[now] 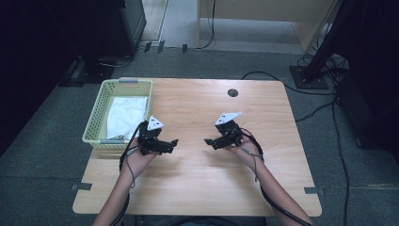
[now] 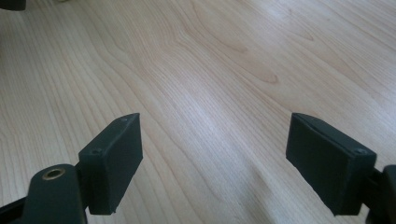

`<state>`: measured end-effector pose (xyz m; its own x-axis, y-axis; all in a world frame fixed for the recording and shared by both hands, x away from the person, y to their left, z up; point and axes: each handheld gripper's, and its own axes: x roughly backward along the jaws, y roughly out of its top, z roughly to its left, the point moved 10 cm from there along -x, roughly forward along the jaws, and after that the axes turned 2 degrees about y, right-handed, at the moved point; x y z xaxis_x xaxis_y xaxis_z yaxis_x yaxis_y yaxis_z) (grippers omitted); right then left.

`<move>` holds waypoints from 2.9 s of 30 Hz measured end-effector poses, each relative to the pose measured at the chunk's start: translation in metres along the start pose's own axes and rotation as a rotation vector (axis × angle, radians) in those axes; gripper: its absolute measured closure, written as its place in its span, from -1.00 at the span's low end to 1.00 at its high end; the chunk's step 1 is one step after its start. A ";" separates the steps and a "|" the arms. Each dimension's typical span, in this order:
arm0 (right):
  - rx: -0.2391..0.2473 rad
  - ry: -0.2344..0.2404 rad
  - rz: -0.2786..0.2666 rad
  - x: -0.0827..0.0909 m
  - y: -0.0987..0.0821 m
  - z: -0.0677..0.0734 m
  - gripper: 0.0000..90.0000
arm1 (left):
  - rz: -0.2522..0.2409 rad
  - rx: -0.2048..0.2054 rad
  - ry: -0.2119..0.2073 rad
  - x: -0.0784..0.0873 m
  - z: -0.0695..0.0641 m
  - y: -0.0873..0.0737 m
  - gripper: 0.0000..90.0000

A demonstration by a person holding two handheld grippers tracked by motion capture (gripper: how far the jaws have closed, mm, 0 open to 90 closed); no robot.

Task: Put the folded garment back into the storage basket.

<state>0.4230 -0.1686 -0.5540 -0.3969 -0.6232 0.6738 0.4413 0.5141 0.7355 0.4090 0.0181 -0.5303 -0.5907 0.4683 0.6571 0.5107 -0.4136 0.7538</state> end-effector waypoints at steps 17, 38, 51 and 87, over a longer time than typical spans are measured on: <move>-0.022 -0.012 0.003 0.005 -0.021 0.003 -0.59 | -0.012 -0.014 -0.014 -0.010 -0.008 -0.003 -0.91; -0.062 -0.038 -0.015 0.016 -0.035 0.002 -0.60 | -0.008 -0.045 -0.032 -0.025 -0.021 -0.011 -0.91; -0.074 -0.047 -0.015 0.020 -0.044 0.005 -0.60 | -0.007 -0.072 -0.035 -0.034 -0.028 -0.019 -0.91; -0.028 -0.083 -0.001 0.015 -0.064 0.006 -0.64 | 0.022 -0.083 -0.040 -0.044 -0.030 -0.033 -0.91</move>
<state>0.3845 -0.2071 -0.5906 -0.4622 -0.5717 0.6779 0.4627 0.4967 0.7344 0.3992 -0.0125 -0.5849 -0.5533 0.4888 0.6745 0.4691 -0.4863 0.7372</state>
